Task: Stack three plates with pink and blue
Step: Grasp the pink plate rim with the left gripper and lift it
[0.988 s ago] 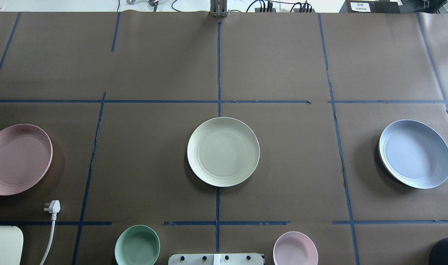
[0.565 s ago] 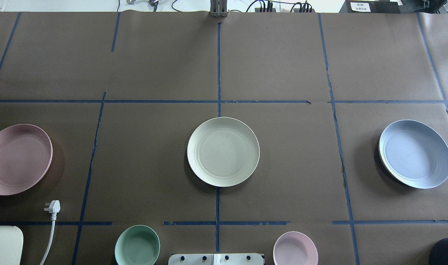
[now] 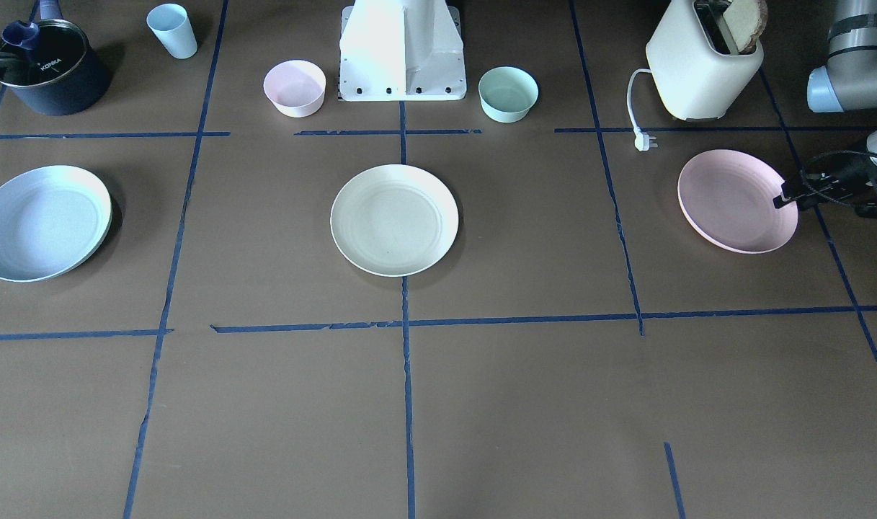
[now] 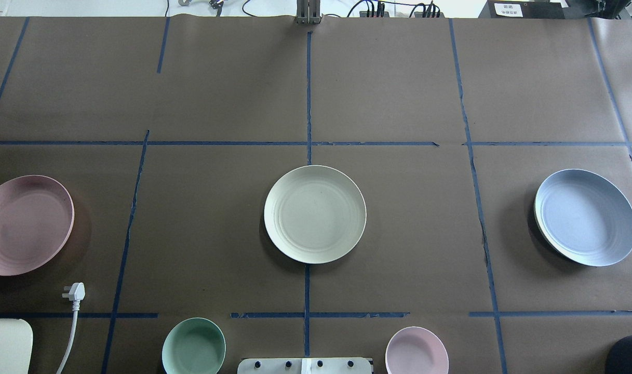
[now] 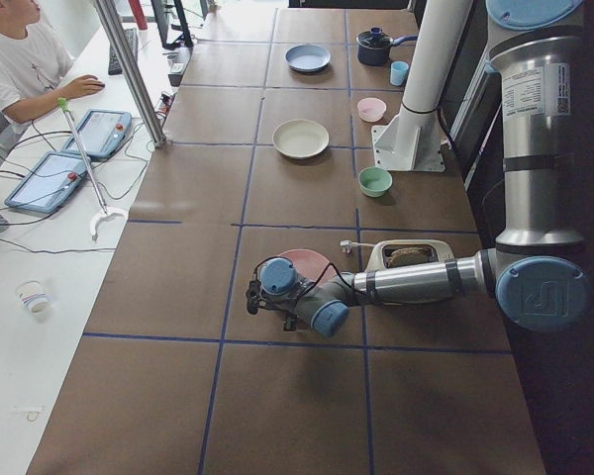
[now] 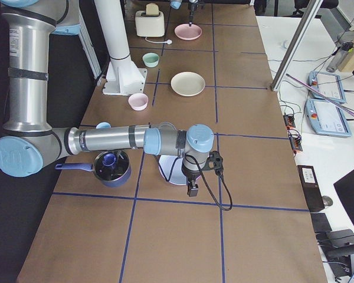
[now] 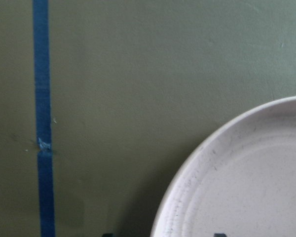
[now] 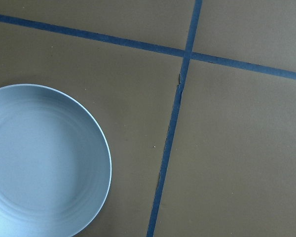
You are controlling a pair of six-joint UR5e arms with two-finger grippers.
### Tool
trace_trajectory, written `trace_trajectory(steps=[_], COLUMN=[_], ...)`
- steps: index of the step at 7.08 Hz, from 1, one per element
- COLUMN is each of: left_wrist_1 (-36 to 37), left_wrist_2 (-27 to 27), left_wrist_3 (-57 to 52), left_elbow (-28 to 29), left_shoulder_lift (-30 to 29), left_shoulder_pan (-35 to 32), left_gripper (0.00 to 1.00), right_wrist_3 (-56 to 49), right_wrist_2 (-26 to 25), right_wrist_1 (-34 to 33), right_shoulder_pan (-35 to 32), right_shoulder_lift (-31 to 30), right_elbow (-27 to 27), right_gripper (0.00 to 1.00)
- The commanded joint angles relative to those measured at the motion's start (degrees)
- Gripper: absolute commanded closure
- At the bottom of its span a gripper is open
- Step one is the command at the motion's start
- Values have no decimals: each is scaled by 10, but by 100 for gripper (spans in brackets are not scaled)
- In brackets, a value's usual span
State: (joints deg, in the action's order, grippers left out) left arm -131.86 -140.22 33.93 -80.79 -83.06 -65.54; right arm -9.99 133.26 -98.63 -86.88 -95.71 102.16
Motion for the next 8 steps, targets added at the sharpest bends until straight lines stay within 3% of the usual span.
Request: trace_trajectory(steps=[1,3,4,5,7,8], left_wrist_1=[-1,3,4,2,3,4], left_wrist_2=[-2,-43,-95,-99,-83,-42], left_wrist_3=[-2,38,135,223,328,383], left_elbow=[2,-46,-55,-57,-78,-80], left_shoulder_lift=[-7,-44,-109,-170,-236,-280], left_shoulder_pan=[1,1,1,7,71,105], left_gripper=[100,100,100,100,100,100], right_wrist_3=[1,2,2,2,2,2], right_wrist_2=[6,9,12,14,26,37], right_wrist_1=[-1,0,0,0,0,0], right_shoulder_pan=[2,7,7,7,7,7], right_shoulder_lift=[1,1,1,2,3,3], right_elbow=[2,1,1,1,2,1], right_gripper=[0,0,0,0,0,0])
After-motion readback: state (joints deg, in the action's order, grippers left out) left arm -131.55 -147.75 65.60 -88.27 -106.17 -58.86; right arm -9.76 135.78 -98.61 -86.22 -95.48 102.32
